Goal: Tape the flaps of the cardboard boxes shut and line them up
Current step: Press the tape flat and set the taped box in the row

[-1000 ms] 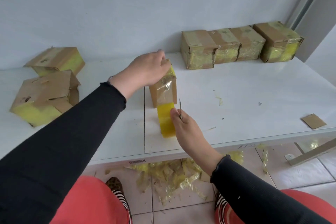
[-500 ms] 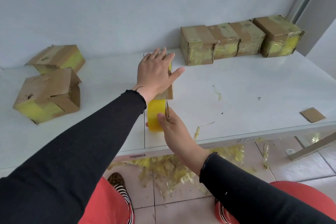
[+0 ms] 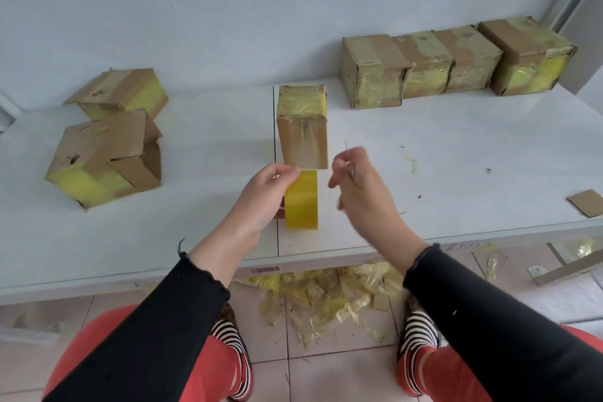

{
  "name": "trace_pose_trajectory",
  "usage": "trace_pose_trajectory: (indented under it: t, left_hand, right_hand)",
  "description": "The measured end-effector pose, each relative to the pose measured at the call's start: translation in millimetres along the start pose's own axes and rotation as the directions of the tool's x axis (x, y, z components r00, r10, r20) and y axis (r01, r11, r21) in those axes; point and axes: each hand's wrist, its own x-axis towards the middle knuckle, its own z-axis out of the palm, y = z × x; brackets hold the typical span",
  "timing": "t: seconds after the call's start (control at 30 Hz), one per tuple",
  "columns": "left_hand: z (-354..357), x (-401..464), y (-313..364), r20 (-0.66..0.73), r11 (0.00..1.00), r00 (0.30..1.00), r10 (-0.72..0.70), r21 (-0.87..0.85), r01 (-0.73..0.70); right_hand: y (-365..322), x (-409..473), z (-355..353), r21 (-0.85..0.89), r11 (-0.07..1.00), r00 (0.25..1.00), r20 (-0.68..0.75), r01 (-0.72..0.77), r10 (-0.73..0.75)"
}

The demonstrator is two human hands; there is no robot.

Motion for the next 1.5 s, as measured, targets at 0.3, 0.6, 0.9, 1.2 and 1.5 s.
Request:
trace_pose_trajectory:
  t: [0.3, 0.6, 0.9, 1.2, 1.5]
  left_hand:
    - [7, -1, 4, -0.049, 0.972, 0.997, 0.062, -0.222, -0.071]
    - [10, 0, 6, -0.065, 0.964, 0.996, 0.058, -0.254, -0.073]
    - [12, 2, 12, -0.090, 0.974, 0.994, 0.063, -0.213, -0.081]
    - [4, 3, 19, -0.120, 0.981, 0.975, 0.186, -0.024, -0.190]
    - [-14, 5, 35, -0.019, 0.961, 0.989, 0.147, 0.240, -0.138]
  right_hand:
    - [-6, 35, -23, -0.467, 0.861, 0.977, 0.166, 0.200, -0.137]
    - [-3, 44, -9, -0.658, 0.715, 0.971, 0.134, 0.237, -0.198]
    - [2, 58, -16, -0.752, 0.645, 0.989, 0.056, 0.134, -0.140]
    - [-5, 53, -21, -0.427, 0.809, 0.913, 0.149, 0.405, -0.379]
    - [-5, 57, -17, -0.444, 0.809, 0.922, 0.155, 0.385, -0.354]
